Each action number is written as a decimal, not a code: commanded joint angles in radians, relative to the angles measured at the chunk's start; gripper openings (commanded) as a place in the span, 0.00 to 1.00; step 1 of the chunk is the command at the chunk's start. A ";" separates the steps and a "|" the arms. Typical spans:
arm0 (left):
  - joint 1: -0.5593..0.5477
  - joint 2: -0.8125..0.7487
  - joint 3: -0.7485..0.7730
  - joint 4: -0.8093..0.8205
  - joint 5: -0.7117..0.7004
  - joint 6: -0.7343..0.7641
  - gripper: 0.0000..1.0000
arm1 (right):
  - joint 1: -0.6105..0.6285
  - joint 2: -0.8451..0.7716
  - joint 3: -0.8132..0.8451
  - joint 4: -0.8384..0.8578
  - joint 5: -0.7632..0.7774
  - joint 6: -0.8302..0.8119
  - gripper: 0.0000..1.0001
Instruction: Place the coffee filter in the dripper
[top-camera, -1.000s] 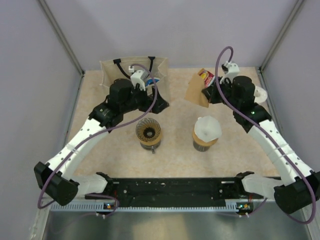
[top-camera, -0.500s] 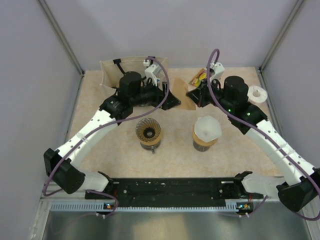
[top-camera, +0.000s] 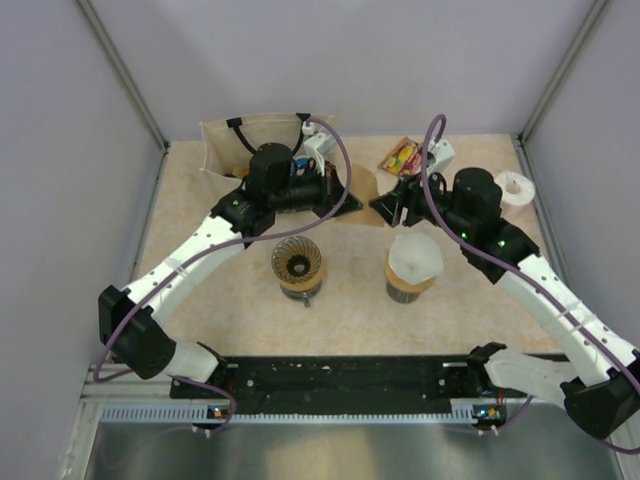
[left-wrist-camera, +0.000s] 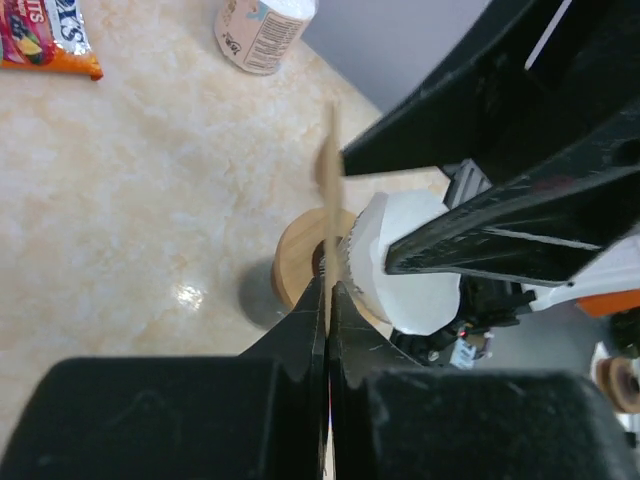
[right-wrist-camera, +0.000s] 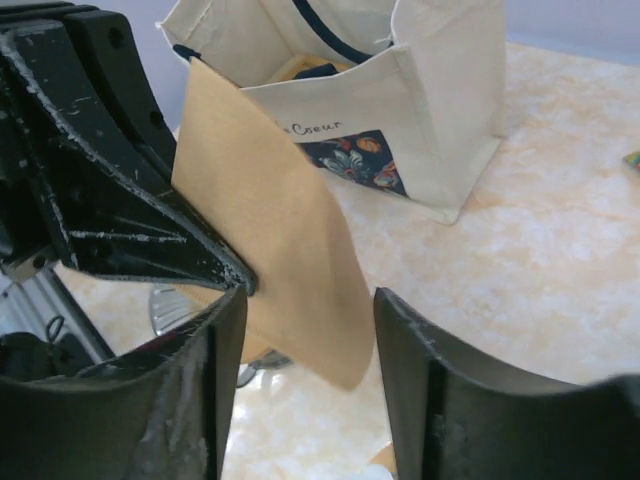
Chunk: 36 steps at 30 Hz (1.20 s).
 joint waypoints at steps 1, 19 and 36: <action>-0.002 -0.068 -0.034 0.027 0.059 0.235 0.00 | 0.012 -0.128 -0.039 0.036 0.101 -0.003 0.63; -0.002 -0.185 -0.059 -0.208 0.396 0.724 0.00 | 0.012 -0.192 -0.111 0.048 -0.153 -0.144 0.84; -0.004 -0.182 -0.068 -0.127 0.275 0.610 0.00 | 0.012 -0.208 -0.120 0.057 -0.268 -0.133 0.84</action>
